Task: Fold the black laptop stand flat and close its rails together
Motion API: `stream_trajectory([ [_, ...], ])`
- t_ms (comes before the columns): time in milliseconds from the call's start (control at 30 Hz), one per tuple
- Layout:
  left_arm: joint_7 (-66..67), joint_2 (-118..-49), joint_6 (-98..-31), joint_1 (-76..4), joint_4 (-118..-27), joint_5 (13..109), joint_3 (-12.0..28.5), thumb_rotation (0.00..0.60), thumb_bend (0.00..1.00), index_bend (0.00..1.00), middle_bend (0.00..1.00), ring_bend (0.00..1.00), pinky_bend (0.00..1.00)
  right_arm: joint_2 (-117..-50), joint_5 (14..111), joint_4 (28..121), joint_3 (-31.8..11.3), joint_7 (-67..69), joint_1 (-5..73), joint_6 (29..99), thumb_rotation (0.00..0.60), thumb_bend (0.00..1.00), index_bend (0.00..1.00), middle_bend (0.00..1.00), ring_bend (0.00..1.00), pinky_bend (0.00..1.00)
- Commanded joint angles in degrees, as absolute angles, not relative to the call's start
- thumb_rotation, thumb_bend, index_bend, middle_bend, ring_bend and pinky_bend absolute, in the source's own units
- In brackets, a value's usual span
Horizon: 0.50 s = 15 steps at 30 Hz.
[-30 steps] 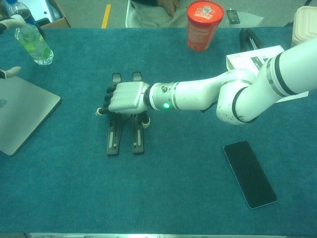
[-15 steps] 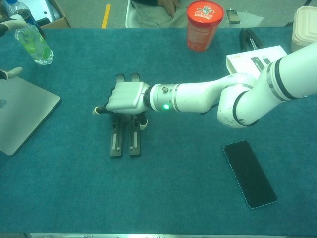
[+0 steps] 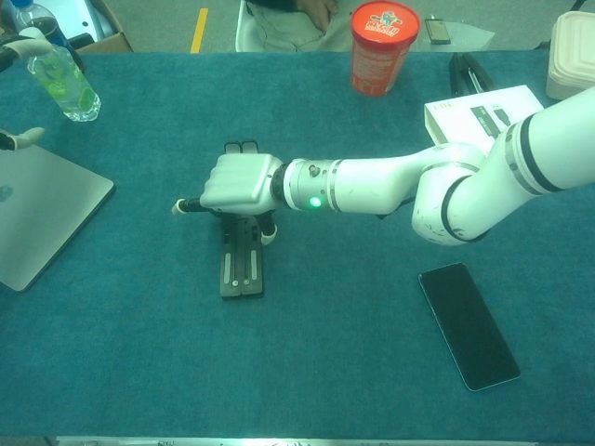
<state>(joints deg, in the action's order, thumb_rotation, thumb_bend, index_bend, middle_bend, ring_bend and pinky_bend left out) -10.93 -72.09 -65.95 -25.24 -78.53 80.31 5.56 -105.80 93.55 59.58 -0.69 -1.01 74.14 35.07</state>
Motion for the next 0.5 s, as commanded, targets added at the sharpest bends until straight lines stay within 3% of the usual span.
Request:
stream_trajectory([
  [33,-10.99,-72.15,-65.93,-25.32,-78.4,80.41,5.61,0.6,0.32,0.0,0.0,0.0,0.0,-104.83,92.88,61.35,-0.76,-0.65,73.58,35.06,0.6,0.0,0.0,0.42,0.33,0.43],
  [200,-10.98,-72.44,-66.22,-25.46,-78.08,80.83,5.7,0.6,0.32,0.0,0.0,0.0,0.0,-101.32,89.56,67.63,-2.23,-1.9,72.18,34.43,0.6,0.0,0.0,0.11,0.09,0.29],
  [500,-10.81,-72.66,-66.38,-25.6,-77.36,82.05,5.11,0.6,0.32,0.0,0.0,0.0,0.0,-91.19,81.25,81.5,-4.66,-12.84,63.86,43.0,0.6,0.0,0.0,0.06,0.03,0.24],
])
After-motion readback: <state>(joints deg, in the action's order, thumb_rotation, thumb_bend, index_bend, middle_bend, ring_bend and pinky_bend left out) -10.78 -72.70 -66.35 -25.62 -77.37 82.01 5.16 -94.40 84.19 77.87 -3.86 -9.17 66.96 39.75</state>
